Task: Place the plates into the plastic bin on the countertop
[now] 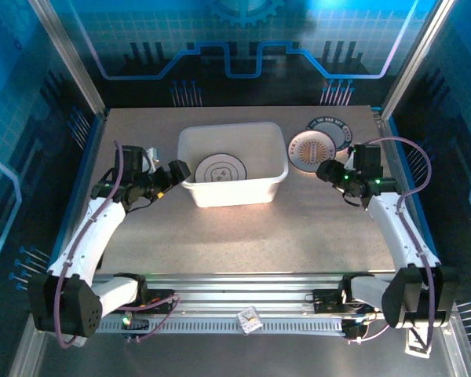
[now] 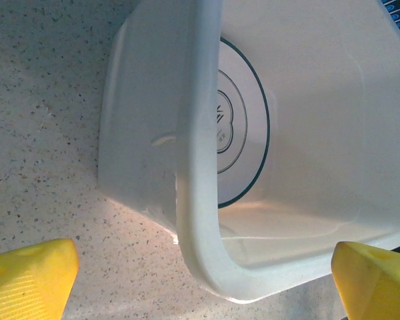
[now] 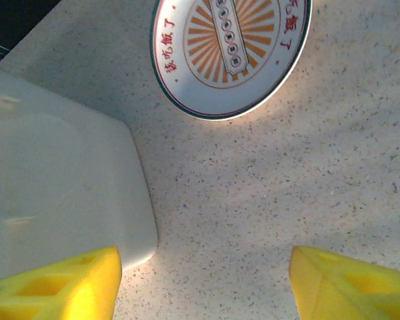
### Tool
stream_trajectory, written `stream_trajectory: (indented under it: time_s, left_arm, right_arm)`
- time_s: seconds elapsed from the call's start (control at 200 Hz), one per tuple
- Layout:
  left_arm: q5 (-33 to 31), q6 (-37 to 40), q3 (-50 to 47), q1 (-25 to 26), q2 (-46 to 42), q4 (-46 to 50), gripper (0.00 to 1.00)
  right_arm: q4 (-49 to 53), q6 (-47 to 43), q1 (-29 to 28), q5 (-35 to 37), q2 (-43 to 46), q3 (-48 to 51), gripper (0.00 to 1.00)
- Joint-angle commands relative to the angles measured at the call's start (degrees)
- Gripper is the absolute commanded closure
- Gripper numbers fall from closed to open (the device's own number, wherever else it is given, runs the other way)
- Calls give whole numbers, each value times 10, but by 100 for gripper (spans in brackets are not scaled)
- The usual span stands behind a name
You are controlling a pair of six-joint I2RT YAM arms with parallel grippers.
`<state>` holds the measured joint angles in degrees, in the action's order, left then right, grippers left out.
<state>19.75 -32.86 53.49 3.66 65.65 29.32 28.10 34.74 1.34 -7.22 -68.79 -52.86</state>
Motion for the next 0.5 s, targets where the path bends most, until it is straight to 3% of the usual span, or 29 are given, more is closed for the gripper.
stream_trajectory:
  time_s: [0.0,0.495]
  left_arm:
    - [-11,10,27,5,9,-1,1]
    - [-22,26,45,4,33,-1,2]
  right_arm:
    - [-52,-12,25,-48,-31,18,32]
    - [-134,-31,37,-94,-187,-10,34]
